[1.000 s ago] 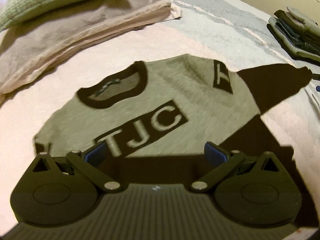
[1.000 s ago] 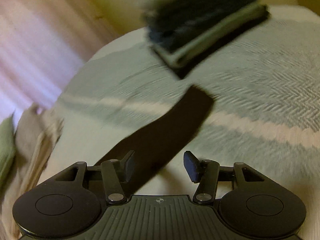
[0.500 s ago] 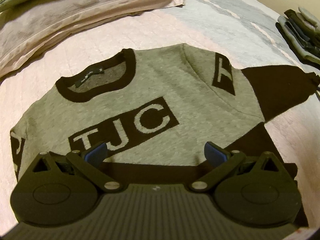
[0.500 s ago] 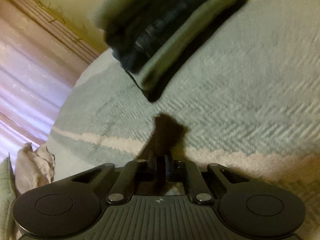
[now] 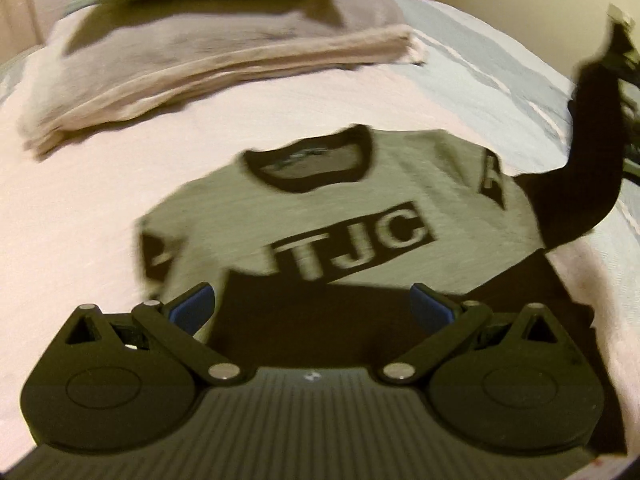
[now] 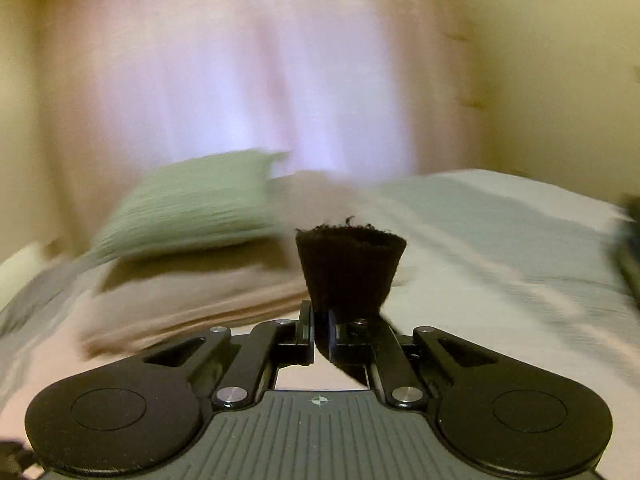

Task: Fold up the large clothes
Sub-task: 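Move the right gripper toward the sweater collar, then grasp the other black sleeve with the left gripper and lift it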

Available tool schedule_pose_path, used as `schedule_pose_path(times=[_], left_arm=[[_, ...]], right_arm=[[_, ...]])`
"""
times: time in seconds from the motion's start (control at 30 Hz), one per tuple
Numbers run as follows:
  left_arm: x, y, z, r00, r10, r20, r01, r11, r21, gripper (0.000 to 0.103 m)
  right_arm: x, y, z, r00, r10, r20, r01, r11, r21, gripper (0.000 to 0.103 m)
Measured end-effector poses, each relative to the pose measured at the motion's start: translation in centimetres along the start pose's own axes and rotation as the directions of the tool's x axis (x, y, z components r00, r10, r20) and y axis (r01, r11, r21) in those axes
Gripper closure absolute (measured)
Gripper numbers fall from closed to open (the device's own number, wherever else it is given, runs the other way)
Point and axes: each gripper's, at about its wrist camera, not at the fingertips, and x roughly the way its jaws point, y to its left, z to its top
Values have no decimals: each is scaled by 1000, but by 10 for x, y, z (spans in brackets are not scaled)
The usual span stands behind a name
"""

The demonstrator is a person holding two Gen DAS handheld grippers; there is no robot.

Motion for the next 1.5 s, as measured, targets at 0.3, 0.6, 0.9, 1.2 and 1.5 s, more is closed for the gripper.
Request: schedule_pose_path(times=[0.3, 0.6, 0.9, 1.2, 1.5], left_arm=[[-28, 109, -40, 999, 50, 9, -49, 994, -97, 2], [-16, 140, -29, 998, -55, 34, 59, 988, -143, 12], [42, 112, 26, 976, -216, 36, 219, 963, -156, 33], [112, 84, 50, 968, -207, -138, 227, 963, 147, 41], [136, 85, 63, 915, -248, -317, 335, 906, 258, 98]], right_arm=[[97, 134, -110, 949, 182, -258, -210, 974, -87, 100], [75, 130, -108, 916, 208, -342, -251, 964, -85, 56], [38, 44, -98, 936, -43, -350, -15, 987, -162, 52], [19, -27, -112, 904, -132, -407, 62, 982, -179, 52], [18, -49, -123, 884, -147, -444, 62, 978, -199, 52]])
